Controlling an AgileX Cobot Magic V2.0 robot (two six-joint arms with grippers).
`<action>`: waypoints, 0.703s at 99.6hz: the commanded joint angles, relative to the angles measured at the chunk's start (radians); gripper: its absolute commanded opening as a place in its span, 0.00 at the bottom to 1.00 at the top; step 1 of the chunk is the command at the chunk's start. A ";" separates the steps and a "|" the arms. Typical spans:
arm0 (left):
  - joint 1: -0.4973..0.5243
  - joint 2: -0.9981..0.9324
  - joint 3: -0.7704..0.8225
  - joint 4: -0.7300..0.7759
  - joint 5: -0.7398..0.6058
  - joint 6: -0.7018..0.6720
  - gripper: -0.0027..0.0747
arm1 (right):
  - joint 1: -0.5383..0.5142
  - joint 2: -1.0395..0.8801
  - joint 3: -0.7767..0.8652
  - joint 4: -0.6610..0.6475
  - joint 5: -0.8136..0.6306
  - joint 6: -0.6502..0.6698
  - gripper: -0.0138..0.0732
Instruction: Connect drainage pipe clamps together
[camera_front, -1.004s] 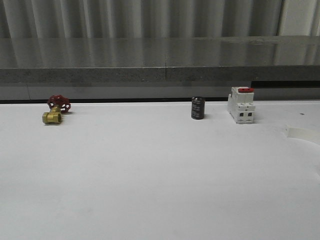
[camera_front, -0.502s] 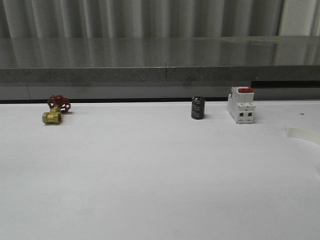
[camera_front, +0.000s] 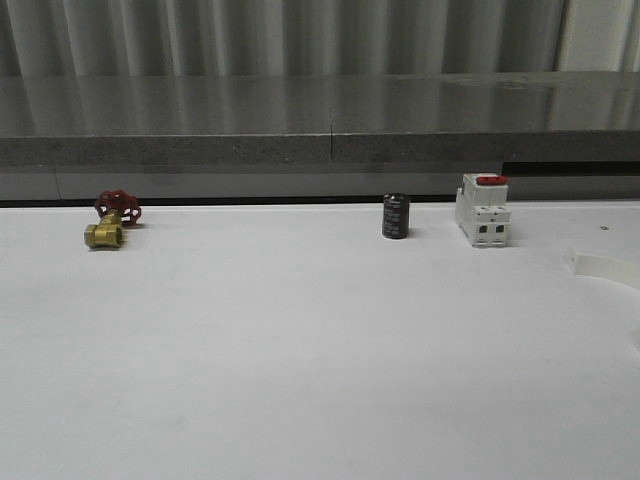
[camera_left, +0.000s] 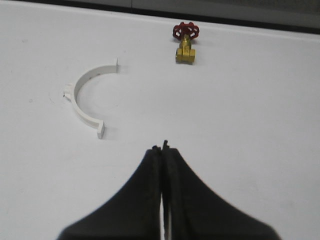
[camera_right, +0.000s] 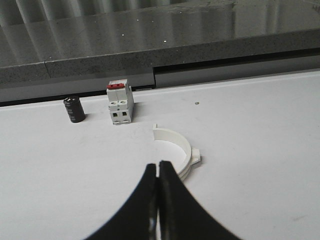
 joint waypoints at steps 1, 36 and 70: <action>0.004 0.031 -0.039 -0.020 -0.045 -0.011 0.01 | -0.003 -0.020 -0.018 -0.007 -0.084 -0.003 0.08; 0.004 0.052 -0.039 -0.020 -0.047 0.009 0.03 | -0.003 -0.020 -0.018 -0.007 -0.084 -0.003 0.08; 0.002 0.052 -0.039 -0.032 -0.052 0.056 0.85 | -0.003 -0.020 -0.018 -0.007 -0.084 -0.003 0.08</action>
